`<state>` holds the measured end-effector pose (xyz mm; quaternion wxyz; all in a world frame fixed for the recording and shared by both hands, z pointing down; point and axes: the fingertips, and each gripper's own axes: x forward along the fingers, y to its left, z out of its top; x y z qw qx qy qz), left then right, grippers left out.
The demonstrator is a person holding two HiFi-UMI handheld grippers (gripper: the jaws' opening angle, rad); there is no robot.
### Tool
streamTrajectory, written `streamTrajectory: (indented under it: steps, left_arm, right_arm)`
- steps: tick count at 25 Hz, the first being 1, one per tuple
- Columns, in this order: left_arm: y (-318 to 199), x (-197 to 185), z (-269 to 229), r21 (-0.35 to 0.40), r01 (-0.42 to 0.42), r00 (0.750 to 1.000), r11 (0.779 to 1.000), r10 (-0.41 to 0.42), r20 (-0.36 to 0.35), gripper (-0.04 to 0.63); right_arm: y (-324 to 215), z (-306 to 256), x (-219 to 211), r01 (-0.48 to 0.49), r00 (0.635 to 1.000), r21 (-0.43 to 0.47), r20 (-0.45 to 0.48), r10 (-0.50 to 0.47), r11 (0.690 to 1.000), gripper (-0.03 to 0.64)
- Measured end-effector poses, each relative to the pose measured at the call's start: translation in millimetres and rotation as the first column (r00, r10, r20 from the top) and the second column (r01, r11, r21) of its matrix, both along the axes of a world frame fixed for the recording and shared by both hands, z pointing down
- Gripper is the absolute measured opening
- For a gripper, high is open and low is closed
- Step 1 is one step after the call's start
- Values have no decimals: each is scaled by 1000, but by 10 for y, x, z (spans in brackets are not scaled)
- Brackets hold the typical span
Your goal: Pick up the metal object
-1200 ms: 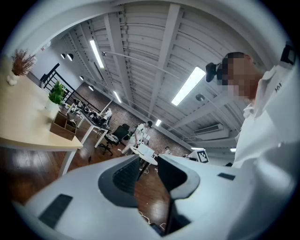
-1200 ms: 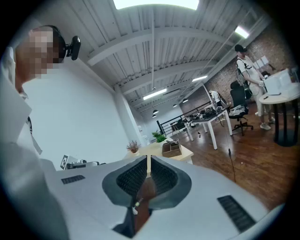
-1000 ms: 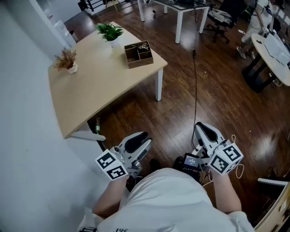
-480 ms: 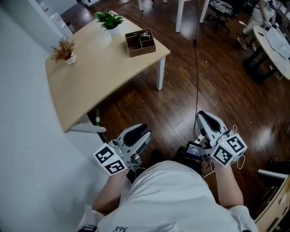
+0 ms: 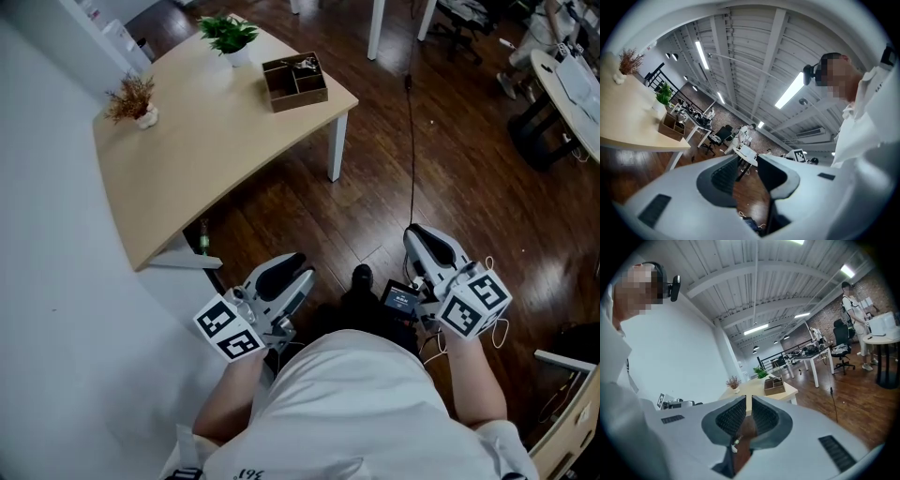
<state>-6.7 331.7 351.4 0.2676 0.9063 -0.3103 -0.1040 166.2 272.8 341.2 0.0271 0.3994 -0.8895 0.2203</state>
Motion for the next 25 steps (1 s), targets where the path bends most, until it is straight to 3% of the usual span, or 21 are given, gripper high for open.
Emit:
streamTrajectory:
  steps: [9, 25]
  left_arm:
    - [-476, -67, 23, -16, 82, 996, 997, -81, 40, 112]
    - [-1842, 460, -147, -11, 167, 983, 986, -166, 72, 112]
  right_arm:
    - [-678, 133, -181, 105, 994, -11, 29, -104, 994, 17]
    - [-2090, 117, 181, 235, 972, -16, 31, -234, 972, 17]
